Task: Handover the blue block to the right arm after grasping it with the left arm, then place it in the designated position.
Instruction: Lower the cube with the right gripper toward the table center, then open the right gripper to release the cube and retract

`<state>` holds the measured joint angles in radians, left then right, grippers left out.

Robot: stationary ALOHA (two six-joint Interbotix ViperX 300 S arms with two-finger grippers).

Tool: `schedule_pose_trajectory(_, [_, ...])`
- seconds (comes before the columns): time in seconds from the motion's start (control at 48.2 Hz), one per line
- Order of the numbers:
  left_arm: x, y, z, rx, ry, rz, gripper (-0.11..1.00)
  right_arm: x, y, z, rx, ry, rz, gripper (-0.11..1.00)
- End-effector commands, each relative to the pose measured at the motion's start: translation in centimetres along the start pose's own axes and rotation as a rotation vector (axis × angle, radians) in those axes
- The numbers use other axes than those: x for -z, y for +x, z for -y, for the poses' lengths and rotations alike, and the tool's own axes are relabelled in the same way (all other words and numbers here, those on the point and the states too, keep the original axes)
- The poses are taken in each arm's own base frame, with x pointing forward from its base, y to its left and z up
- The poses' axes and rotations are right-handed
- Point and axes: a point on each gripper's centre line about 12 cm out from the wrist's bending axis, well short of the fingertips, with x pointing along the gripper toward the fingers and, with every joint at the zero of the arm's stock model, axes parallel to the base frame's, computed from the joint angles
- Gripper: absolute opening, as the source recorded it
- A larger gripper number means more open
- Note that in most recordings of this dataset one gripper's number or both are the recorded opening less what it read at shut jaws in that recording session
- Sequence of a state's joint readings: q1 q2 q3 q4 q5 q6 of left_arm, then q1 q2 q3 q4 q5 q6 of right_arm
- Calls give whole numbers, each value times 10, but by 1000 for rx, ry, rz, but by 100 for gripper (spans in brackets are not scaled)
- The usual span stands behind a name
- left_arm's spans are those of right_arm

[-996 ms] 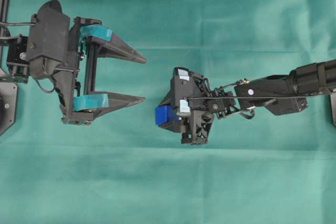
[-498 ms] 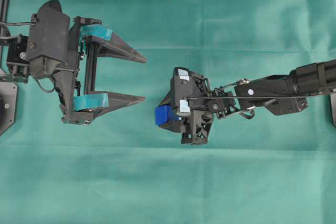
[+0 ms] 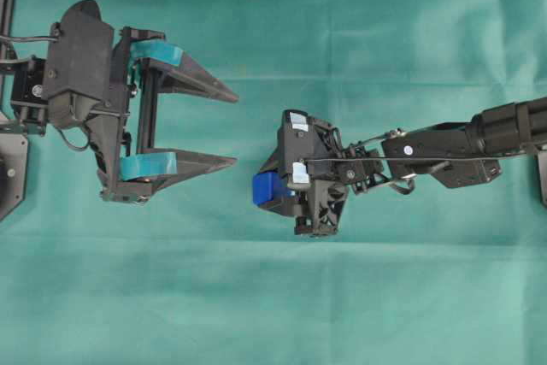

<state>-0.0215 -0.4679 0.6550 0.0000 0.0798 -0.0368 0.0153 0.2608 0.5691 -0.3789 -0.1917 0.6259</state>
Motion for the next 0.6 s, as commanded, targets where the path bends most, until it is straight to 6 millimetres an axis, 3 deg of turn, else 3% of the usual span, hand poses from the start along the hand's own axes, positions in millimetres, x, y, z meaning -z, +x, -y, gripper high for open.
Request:
schedule_pose_trajectory(0.0, [-12,-3,-1,-2,-1,34,100,-15,-4,-4,-12,14,43,73])
schedule_pose_trajectory(0.062, [-12,-3,-1,-2,-1,34,100,-15,-4,-4,-11,20,46,86])
schedule_pose_trajectory(0.125, [-12,-3,-1,-2,-1,34,100,-15,-4,-3,-8,24,44,93])
schedule_pose_trajectory(0.249, [-12,-3,-1,-2,-1,35,100,-15,-4,-3,-8,25,44,88])
schedule_pose_trajectory(0.581, [-12,-3,-1,-2,-1,35,100,-22,-8,-5,-9,17,57,90])
